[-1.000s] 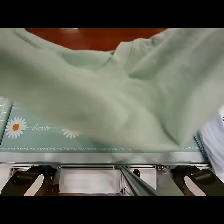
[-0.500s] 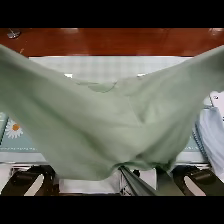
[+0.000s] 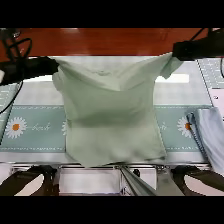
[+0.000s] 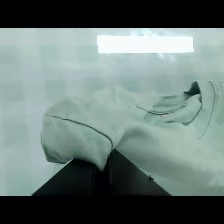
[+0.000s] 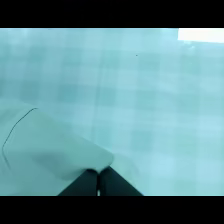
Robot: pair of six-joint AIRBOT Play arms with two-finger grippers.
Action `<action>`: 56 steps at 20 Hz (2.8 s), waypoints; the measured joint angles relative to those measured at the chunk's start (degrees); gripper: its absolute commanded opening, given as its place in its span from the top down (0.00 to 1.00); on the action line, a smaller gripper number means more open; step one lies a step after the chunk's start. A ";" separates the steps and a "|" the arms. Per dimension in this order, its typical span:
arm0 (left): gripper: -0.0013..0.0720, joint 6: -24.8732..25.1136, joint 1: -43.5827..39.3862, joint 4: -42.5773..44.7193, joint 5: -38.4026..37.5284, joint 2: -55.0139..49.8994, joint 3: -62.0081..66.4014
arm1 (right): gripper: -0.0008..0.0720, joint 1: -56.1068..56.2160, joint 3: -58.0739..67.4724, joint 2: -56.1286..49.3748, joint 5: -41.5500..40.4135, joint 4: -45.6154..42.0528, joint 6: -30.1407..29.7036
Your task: Fold the shirts.
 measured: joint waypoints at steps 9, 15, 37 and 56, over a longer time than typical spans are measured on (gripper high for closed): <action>0.02 -7.43 1.73 -2.64 7.43 -20.68 4.11 | 0.13 -6.34 8.55 -21.22 -3.41 20.61 -4.39; 0.04 -6.21 8.66 -3.91 -6.82 -23.89 10.43 | 0.14 -14.08 7.39 -19.54 15.21 16.52 -9.70; 0.95 9.92 9.20 -27.10 -20.74 -40.22 13.62 | 0.14 -21.27 -48.98 0.39 24.63 12.50 -12.98; 0.95 10.73 14.84 -25.62 -21.53 -31.67 11.91 | 0.96 -16.13 -34.03 -6.62 22.99 15.15 -15.78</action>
